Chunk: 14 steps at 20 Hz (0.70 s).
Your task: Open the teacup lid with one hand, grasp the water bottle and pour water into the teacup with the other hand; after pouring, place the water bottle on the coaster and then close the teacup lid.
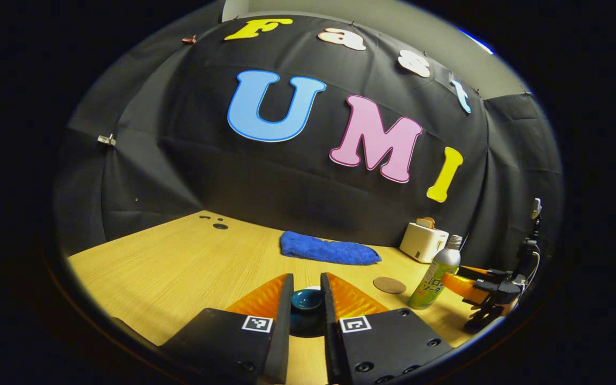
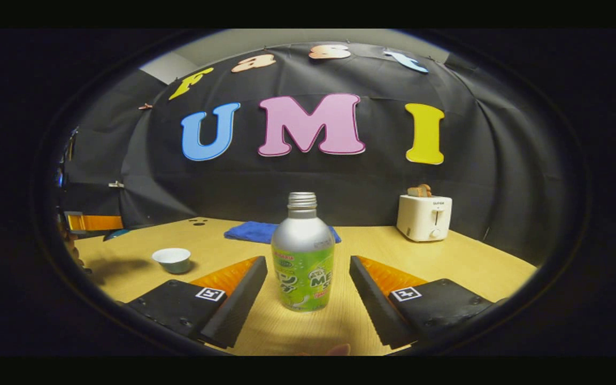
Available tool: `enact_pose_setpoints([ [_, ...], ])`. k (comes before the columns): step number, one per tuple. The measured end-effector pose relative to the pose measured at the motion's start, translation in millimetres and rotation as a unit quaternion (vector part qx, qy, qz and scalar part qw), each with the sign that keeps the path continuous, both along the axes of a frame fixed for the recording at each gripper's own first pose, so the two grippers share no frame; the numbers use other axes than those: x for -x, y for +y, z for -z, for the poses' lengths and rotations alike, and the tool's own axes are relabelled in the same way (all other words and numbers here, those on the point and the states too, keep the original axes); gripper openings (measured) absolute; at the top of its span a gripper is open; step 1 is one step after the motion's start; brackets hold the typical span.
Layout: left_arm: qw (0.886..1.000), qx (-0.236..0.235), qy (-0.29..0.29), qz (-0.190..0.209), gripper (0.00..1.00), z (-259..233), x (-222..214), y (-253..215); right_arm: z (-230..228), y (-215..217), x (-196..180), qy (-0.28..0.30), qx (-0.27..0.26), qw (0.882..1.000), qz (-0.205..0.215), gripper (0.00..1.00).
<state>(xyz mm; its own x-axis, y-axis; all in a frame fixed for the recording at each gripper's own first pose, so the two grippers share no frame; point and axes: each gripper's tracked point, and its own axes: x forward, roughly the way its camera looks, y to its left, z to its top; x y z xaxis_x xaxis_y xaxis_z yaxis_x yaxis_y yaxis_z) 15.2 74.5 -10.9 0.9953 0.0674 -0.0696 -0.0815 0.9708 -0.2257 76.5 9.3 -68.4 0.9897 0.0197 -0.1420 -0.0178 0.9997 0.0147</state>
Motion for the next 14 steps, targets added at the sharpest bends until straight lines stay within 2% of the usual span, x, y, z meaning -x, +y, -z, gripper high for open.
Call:
enact_pose_setpoints([
  [3,1.000,0.013,-0.003,-0.001,0.31,-0.6,-0.1,2.8,5.5,9.8,-8.9,0.009,-0.010,1.000,-0.001,0.96],
  [7,1.000,0.012,-0.005,-0.001,0.31,-0.6,-0.8,7.4,18.8,13.5,-17.4,0.023,0.027,0.999,0.003,0.96],
  [9,1.000,0.023,-0.007,0.001,0.31,-0.1,0.5,8.4,14.1,16.5,-23.0,0.022,0.029,0.999,0.000,0.83],
  [12,1.000,0.024,-0.009,-0.005,0.31,2.3,0.7,20.4,12.9,18.6,-23.8,0.022,0.028,0.999,0.003,0.80],
  [14,1.000,0.019,-0.008,-0.013,0.31,2.8,1.9,28.3,0.9,20.2,-25.5,0.003,0.066,0.998,0.007,0.80],
])
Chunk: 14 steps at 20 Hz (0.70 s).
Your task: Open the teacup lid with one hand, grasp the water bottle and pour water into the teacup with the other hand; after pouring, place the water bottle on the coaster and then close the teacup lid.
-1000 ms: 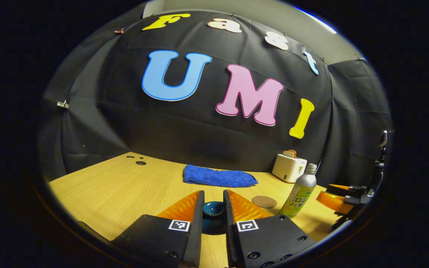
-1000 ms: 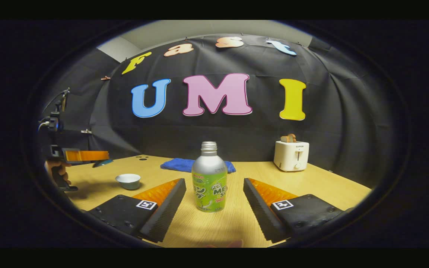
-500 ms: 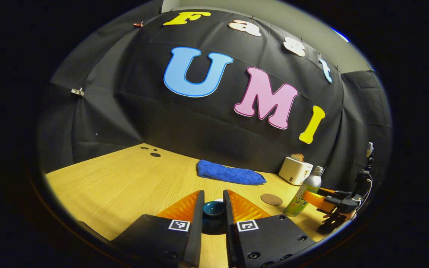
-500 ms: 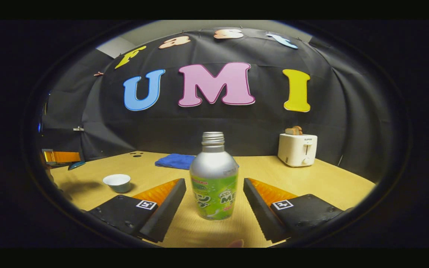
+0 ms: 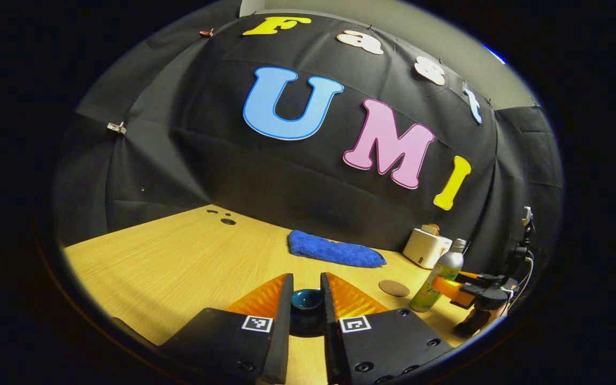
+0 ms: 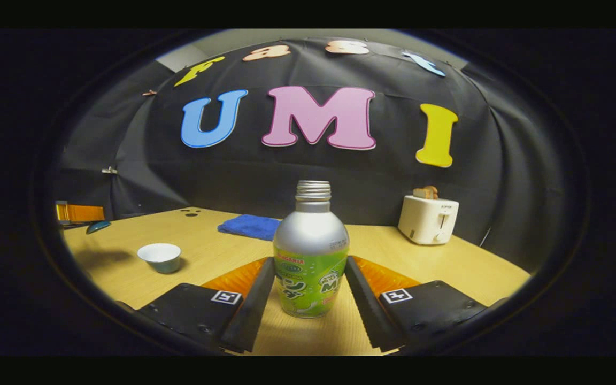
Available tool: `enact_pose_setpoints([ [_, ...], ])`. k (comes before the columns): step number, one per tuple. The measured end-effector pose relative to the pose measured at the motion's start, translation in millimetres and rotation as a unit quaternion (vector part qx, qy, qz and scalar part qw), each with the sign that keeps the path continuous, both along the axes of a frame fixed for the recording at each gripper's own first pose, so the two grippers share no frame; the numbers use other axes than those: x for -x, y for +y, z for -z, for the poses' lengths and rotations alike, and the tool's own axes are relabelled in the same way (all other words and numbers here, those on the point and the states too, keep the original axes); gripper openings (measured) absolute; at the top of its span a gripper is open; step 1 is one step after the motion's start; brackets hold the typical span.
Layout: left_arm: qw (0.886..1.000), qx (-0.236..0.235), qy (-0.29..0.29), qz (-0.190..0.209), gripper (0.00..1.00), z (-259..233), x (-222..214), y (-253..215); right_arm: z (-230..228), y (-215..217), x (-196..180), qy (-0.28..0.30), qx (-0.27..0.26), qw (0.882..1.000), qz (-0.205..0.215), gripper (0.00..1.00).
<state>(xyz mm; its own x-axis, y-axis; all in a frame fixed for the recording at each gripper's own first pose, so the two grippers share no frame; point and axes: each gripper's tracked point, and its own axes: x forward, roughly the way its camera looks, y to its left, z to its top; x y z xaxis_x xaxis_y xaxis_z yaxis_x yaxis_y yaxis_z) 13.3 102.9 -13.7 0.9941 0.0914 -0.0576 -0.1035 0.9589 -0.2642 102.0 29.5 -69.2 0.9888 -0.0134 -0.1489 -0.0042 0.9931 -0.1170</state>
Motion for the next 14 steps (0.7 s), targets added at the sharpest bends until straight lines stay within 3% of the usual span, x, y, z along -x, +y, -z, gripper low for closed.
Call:
enact_pose_setpoints([
  [4,1.000,0.008,0.000,-0.004,0.31,3.4,0.8,3.3,-25.3,16.9,-5.7,-0.031,0.135,0.990,-0.012,0.79],
  [7,1.000,0.012,0.003,-0.009,0.31,6.1,0.2,10.1,-36.7,36.6,-6.9,-0.050,0.245,0.968,-0.028,0.80],
  [10,1.000,0.020,0.004,-0.016,0.31,8.6,1.8,18.8,-31.2,64.1,-6.2,-0.058,0.346,0.935,-0.061,0.80],
  [14,0.999,0.027,0.006,-0.021,0.31,11.9,3.5,26.1,-15.9,93.6,-5.1,-0.058,0.471,0.875,-0.099,0.79],
])
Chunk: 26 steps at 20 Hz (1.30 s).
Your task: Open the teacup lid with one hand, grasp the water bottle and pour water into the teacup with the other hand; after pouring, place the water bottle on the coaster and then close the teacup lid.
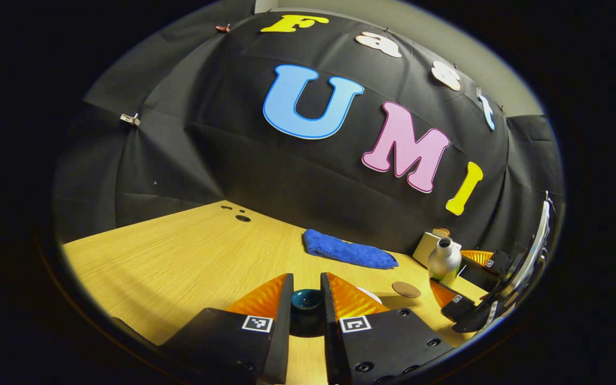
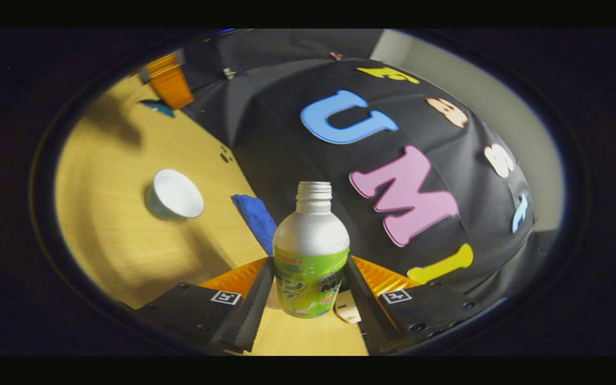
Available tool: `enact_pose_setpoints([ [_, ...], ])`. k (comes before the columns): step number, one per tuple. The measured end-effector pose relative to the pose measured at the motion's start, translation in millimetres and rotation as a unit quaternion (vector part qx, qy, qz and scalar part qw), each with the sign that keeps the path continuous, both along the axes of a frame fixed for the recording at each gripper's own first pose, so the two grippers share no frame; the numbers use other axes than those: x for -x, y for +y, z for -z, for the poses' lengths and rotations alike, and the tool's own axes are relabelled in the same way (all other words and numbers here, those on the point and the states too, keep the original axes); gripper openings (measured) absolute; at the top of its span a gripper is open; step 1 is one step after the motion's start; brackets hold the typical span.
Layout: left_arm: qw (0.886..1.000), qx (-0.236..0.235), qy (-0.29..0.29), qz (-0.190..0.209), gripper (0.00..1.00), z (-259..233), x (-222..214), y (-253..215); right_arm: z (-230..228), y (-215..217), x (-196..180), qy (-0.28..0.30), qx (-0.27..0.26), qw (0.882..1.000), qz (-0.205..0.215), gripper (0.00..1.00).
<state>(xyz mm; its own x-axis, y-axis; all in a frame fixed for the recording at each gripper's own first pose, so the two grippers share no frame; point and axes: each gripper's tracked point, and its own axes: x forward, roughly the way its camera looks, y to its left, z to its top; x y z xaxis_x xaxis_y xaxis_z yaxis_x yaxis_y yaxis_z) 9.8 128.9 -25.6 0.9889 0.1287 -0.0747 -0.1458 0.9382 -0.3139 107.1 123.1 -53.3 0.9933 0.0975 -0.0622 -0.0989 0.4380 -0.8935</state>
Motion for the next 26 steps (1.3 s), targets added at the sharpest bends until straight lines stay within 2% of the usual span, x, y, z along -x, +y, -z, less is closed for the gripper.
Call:
enact_pose_setpoints([
  [3,1.000,0.008,0.000,-0.003,0.31,0.8,-0.2,6.0,7.9,9.6,-1.3,-0.005,0.078,0.997,-0.017,0.79],
  [5,1.000,0.013,0.001,-0.004,0.31,2.0,1.2,9.3,13.6,13.5,-4.1,-0.002,0.110,0.994,-0.025,0.79],
  [8,1.000,0.014,0.003,-0.008,0.31,4.8,2.4,15.0,19.5,17.9,-6.4,0.006,0.142,0.989,-0.031,0.79],
  [9,1.000,0.014,0.003,-0.009,0.34,4.0,3.1,16.4,20.5,19.4,-6.9,0.008,0.152,0.988,-0.033,0.79],
  [11,1.000,0.015,0.002,-0.011,0.31,3.6,2.2,17.7,23.2,23.2,-8.0,0.012,0.172,0.984,-0.040,0.79],
  [12,1.000,0.015,0.003,-0.012,0.31,4.7,2.9,18.9,24.3,24.0,-8.2,0.013,0.186,0.982,-0.043,0.75],
  [13,1.000,0.017,0.004,-0.012,0.31,5.1,2.7,19.0,23.7,25.8,-8.7,0.011,0.200,0.979,-0.045,0.79],
  [14,1.000,0.018,0.004,-0.012,0.31,5.0,3.0,21.1,23.6,26.0,-8.5,0.010,0.214,0.976,-0.048,0.75],
  [17,1.000,0.020,0.004,-0.013,0.31,5.9,3.2,22.5,25.2,27.5,-10.7,0.013,0.243,0.969,-0.052,0.79],
  [18,1.000,0.020,0.005,-0.014,0.28,6.0,3.3,23.3,25.1,25.4,-11.1,0.013,0.251,0.967,-0.053,0.79],
  [19,1.000,0.020,0.006,-0.015,0.31,5.4,3.5,24.6,25.7,25.2,-11.4,0.013,0.260,0.964,-0.053,0.79],
  [24,1.000,0.021,0.009,-0.014,0.31,8.1,2.5,25.0,24.5,24.4,-12.5,0.008,0.310,0.949,-0.059,0.79],
  [25,1.000,0.021,0.010,-0.014,0.31,7.3,1.9,25.0,24.3,25.6,-13.2,0.007,0.317,0.947,-0.060,0.83],
  [26,1.000,0.020,0.010,-0.014,0.31,8.6,2.4,25.2,23.3,25.6,-13.1,0.005,0.324,0.944,-0.062,0.79],
])
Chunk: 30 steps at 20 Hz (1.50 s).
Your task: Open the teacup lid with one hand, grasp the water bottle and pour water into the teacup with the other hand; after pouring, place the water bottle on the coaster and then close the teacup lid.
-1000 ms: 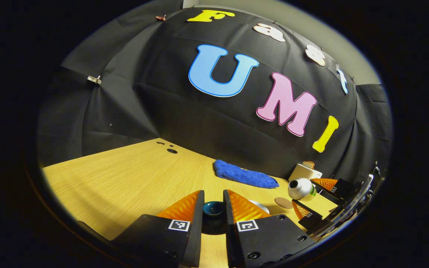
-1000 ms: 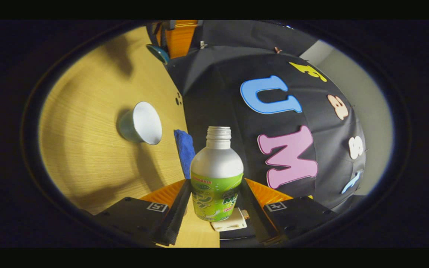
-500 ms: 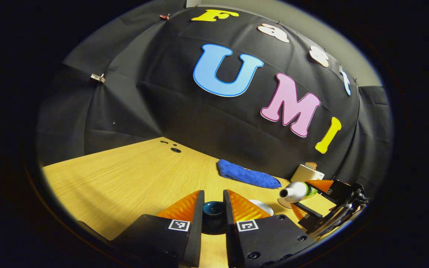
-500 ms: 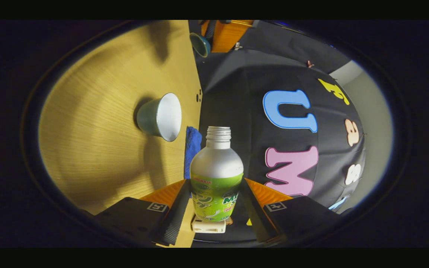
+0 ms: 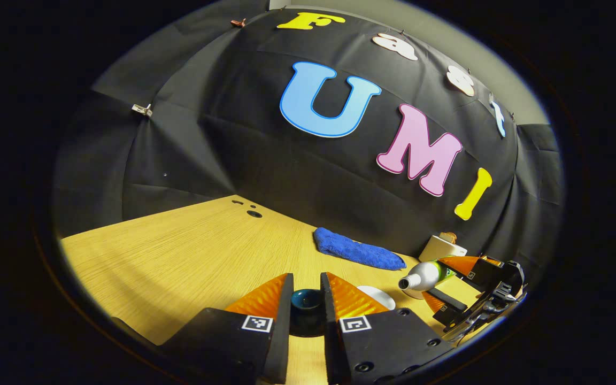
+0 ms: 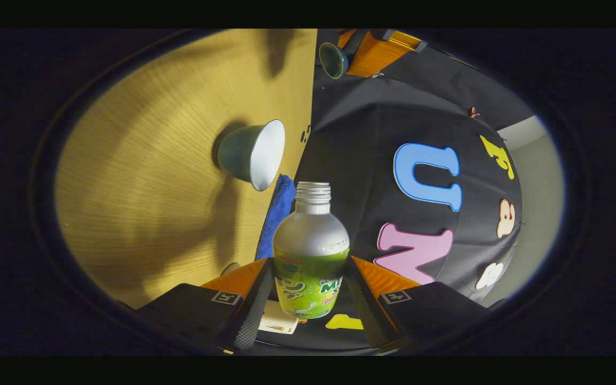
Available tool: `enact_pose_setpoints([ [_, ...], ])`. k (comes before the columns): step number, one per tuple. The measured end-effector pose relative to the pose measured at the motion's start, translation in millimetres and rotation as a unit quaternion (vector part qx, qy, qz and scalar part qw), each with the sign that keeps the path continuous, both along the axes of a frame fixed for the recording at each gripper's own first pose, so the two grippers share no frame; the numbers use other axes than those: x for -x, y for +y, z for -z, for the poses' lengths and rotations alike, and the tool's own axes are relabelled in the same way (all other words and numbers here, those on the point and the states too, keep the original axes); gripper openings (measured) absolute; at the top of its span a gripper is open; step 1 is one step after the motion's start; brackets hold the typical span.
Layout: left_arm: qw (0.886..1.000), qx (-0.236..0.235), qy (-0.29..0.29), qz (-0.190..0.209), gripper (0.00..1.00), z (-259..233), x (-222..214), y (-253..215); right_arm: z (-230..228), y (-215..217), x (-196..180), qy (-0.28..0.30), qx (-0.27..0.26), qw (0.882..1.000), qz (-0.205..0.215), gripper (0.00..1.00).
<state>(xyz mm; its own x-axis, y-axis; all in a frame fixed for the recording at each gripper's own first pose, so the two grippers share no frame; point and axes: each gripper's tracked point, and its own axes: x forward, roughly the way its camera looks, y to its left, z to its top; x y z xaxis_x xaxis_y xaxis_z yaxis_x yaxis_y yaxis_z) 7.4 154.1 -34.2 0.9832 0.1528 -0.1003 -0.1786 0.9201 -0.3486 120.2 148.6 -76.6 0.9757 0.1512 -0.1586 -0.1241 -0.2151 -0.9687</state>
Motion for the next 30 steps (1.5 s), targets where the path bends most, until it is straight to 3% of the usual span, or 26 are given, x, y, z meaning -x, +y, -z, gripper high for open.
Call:
enact_pose_setpoints([
  [4,1.000,0.000,0.000,-0.002,0.31,0.7,0.2,1.5,-6.7,0.4,-1.4,-0.013,0.030,0.999,-0.008,0.75],
  [7,1.000,0.002,0.002,0.000,0.31,0.3,-0.6,0.8,-12.1,0.6,-2.2,-0.020,0.045,0.999,-0.012,0.79],
  [8,1.000,0.002,0.002,0.001,0.31,1.4,-0.4,1.0,-13.0,-0.4,-2.0,-0.021,0.050,0.998,-0.012,0.75],
  [9,1.000,0.001,0.003,0.000,0.31,1.5,-0.1,1.6,-13.4,-1.0,-2.3,-0.021,0.054,0.998,-0.013,0.79],
  [25,1.000,0.006,0.006,0.007,0.31,4.9,-2.9,1.0,-25.8,4.8,-7.8,-0.050,0.117,0.991,-0.038,0.79],
  [30,1.000,0.007,0.007,0.011,0.31,5.2,-3.6,-1.0,-33.7,10.5,-6.7,-0.069,0.154,0.984,-0.056,0.79],
])
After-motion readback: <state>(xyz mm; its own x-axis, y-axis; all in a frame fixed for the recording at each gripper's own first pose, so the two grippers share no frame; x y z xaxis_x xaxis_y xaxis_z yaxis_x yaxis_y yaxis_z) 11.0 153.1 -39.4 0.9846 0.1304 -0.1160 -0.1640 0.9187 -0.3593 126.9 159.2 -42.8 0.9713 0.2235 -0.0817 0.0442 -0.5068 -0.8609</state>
